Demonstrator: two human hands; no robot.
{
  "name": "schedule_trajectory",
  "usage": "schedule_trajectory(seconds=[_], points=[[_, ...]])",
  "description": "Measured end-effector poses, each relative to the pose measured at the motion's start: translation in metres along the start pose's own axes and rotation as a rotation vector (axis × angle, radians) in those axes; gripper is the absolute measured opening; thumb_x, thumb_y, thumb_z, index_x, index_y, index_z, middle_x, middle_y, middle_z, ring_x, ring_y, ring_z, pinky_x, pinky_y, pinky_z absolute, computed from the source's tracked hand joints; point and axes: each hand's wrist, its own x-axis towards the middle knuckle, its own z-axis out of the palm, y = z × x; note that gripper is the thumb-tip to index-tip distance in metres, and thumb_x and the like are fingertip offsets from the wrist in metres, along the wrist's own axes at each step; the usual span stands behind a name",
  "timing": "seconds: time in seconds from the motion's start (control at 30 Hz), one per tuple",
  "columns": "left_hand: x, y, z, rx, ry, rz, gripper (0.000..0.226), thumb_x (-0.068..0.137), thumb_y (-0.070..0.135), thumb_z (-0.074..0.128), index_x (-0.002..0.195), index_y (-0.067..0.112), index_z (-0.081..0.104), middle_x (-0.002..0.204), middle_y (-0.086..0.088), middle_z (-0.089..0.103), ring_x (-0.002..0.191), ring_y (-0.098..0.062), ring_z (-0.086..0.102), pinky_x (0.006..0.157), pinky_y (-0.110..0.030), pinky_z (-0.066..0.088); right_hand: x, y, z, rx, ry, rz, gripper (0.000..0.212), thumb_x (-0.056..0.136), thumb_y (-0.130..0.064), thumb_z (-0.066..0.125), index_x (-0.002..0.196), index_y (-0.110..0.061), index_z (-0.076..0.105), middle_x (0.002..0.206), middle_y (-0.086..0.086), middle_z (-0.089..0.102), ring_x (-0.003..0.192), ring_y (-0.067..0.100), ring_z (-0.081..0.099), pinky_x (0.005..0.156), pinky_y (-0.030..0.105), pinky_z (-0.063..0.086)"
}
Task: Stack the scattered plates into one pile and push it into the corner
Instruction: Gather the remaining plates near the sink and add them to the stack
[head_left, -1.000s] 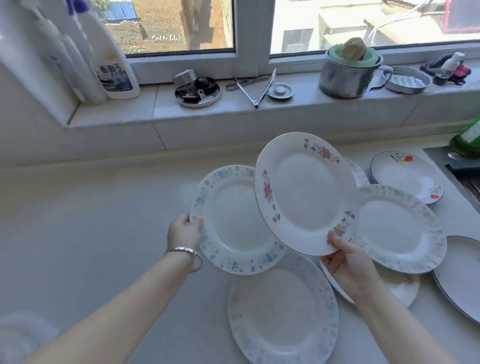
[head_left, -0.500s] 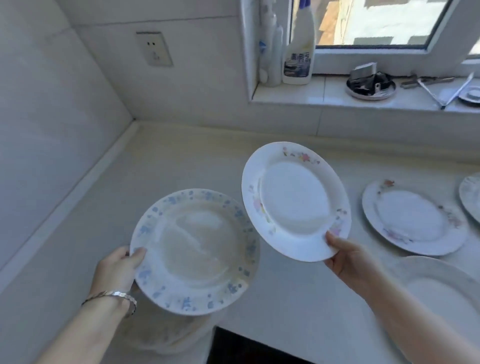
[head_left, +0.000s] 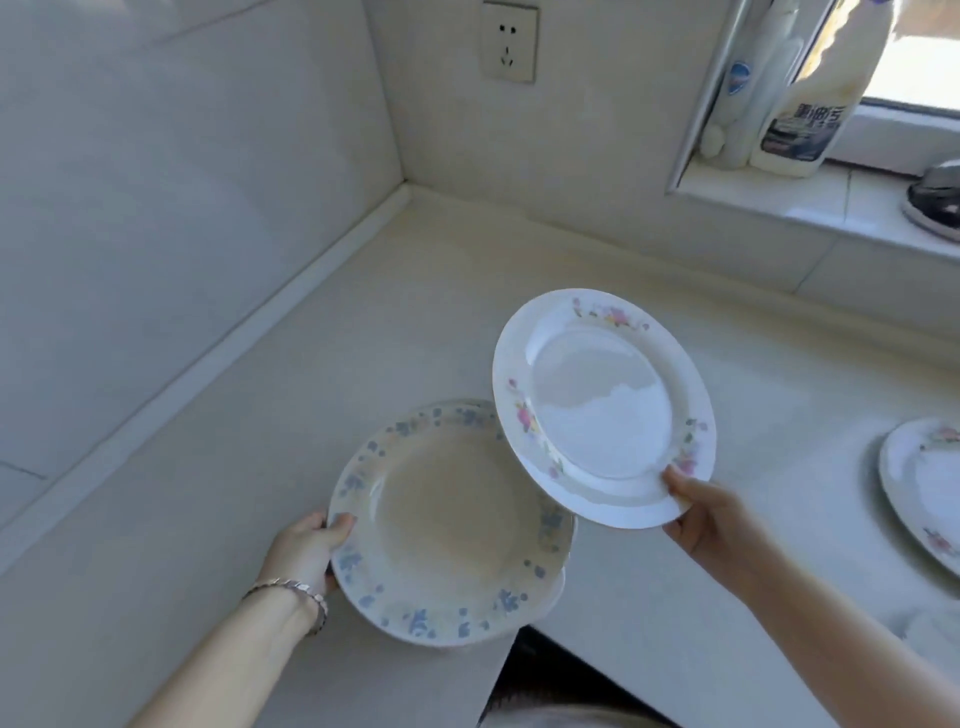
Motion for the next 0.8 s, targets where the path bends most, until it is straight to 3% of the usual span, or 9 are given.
schedule_trajectory(seconds=[0.1, 0.2, 0.27, 0.4, 0.5, 0.57, 0.63, 0.7, 0.8], points=[[-0.001, 0.002, 0.009, 0.017, 0.029, 0.047, 0.021, 0.088, 0.011, 0.056, 0.068, 0.006, 0.056, 0.066, -0.015, 0.060, 0.056, -0.021, 0.054, 0.055, -0.031, 0.051, 0.000, -0.005, 0.003, -0.056, 0.020, 0.032, 0.031, 0.090, 0.001, 0.043, 0.084, -0.009, 0.071, 0.071, -0.003, 0.075, 0.061, 0.006, 0.071, 0.055, 0.018, 0.057], [-0.006, 0.015, 0.012, 0.410, 0.130, 0.236, 0.032, 0.067, 0.037, 0.059, 0.055, 0.012, 0.044, 0.059, -0.014, 0.047, 0.056, -0.023, 0.043, 0.053, -0.033, 0.038, 0.002, -0.009, 0.006, -0.068, 0.026, 0.049, 0.021, 0.091, 0.000, 0.042, 0.095, -0.008, 0.061, 0.070, -0.004, 0.075, 0.060, 0.005, 0.070, 0.053, 0.017, 0.056], [-0.008, 0.018, 0.012, 0.631, 0.184, 0.307, 0.040, 0.079, 0.032, 0.058, 0.051, 0.013, 0.036, 0.053, -0.010, 0.042, 0.053, -0.026, 0.041, 0.051, -0.030, 0.027, 0.002, -0.011, 0.006, -0.073, 0.029, 0.049, 0.021, 0.090, 0.001, 0.043, 0.096, -0.008, 0.061, 0.072, -0.004, 0.075, 0.061, 0.005, 0.070, 0.054, 0.017, 0.056], [-0.007, 0.013, 0.005, 0.958, 0.211, 0.312, 0.043, 0.089, 0.037, 0.049, 0.055, 0.015, 0.033, 0.056, -0.007, 0.044, 0.057, -0.030, 0.046, 0.052, -0.028, 0.028, 0.001, -0.013, 0.008, -0.075, 0.049, 0.050, 0.020, 0.078, -0.003, 0.055, 0.096, -0.008, 0.061, 0.071, -0.005, 0.075, 0.061, 0.004, 0.070, 0.055, 0.017, 0.057], [-0.008, 0.009, 0.002, 1.104, 0.223, 0.359, 0.046, 0.092, 0.041, 0.043, 0.056, 0.015, 0.032, 0.055, -0.004, 0.041, 0.059, -0.027, 0.042, 0.053, -0.030, 0.027, -0.001, -0.014, 0.006, -0.108, 0.065, 0.046, 0.017, 0.087, 0.000, 0.048, 0.095, -0.007, 0.061, 0.069, -0.005, 0.075, 0.060, 0.004, 0.070, 0.053, 0.016, 0.056], [-0.011, 0.012, 0.002, 1.212, 0.220, 0.397, 0.044, 0.094, 0.044, 0.038, 0.060, 0.016, 0.036, 0.062, -0.004, 0.049, 0.068, -0.028, 0.050, 0.057, -0.029, 0.031, -0.001, -0.012, 0.005, -0.121, 0.076, 0.047, 0.020, 0.090, 0.001, 0.044, 0.095, -0.008, 0.061, 0.070, -0.005, 0.075, 0.060, 0.004, 0.070, 0.052, 0.016, 0.056], [-0.011, 0.013, 0.003, 1.327, 0.230, 0.440, 0.038, 0.095, 0.045, 0.034, 0.076, 0.015, 0.048, 0.084, -0.008, 0.064, 0.086, -0.030, 0.061, 0.063, -0.029, 0.036, -0.002, -0.012, 0.005, -0.118, 0.079, 0.053, 0.020, 0.090, 0.001, 0.044, 0.097, -0.008, 0.061, 0.071, -0.005, 0.075, 0.061, 0.005, 0.070, 0.052, 0.017, 0.056], [-0.007, 0.007, 0.001, 1.300, 0.245, 0.474, 0.036, 0.094, 0.043, 0.035, 0.101, 0.012, 0.052, 0.106, -0.012, 0.065, 0.099, -0.032, 0.062, 0.071, -0.032, 0.043, 0.000, -0.010, 0.005, -0.122, 0.084, 0.056, 0.019, 0.089, 0.002, 0.046, 0.097, -0.007, 0.061, 0.071, -0.004, 0.075, 0.061, 0.006, 0.070, 0.052, 0.017, 0.056], [-0.009, -0.002, 0.010, 0.761, 0.150, 0.393, 0.045, 0.094, 0.039, 0.039, 0.130, 0.012, 0.040, 0.131, -0.011, 0.054, 0.116, -0.028, 0.055, 0.088, -0.032, 0.041, -0.003, -0.009, 0.009, -0.189, 0.069, 0.051, 0.018, 0.075, -0.003, 0.063, 0.093, -0.002, 0.062, 0.068, -0.001, 0.074, 0.058, 0.007, 0.069, 0.051, 0.018, 0.055]])
